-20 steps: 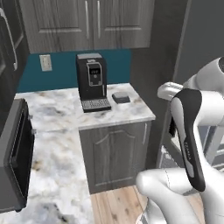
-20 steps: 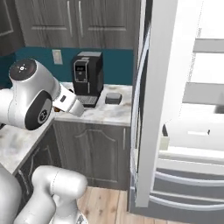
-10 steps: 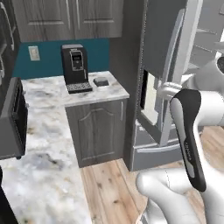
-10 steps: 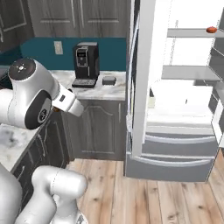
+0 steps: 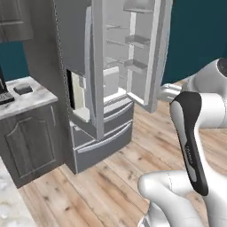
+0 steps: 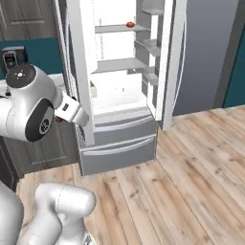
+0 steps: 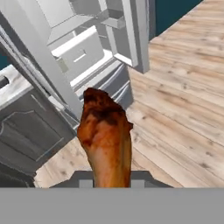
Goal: Take the chicken drumstick from the fridge and place it on the digital scale on the counter by the fridge. Wait a few seconds for a reading, then move it to the plate on the dining counter.
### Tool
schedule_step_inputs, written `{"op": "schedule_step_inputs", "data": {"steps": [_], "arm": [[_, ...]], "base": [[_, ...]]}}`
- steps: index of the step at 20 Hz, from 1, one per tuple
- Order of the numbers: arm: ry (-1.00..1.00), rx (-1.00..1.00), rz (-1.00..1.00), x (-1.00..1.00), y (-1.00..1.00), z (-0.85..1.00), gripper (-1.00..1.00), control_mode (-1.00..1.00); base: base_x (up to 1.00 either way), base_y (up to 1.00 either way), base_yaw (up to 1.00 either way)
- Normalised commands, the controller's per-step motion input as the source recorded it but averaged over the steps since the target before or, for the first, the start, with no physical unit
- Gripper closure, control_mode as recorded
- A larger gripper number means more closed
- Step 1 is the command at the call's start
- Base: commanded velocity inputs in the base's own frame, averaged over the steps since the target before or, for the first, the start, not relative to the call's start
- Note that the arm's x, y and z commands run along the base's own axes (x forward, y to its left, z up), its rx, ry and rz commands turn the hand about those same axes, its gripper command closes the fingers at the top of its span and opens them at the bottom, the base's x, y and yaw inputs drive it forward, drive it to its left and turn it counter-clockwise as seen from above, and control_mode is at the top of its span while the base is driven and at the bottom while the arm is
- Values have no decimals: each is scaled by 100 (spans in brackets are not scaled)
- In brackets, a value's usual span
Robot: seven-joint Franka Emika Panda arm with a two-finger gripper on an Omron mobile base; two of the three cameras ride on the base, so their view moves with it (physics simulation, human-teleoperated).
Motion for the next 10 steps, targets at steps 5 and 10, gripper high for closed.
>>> {"op": "schedule_step_inputs", "data": {"steps": [5, 10], "arm": [[0, 0, 0, 0, 0, 0, 100, 100], [0, 0, 0, 0, 0, 0, 100, 100]], "base": [[-1, -52, -80], [0, -63, -78]]}}
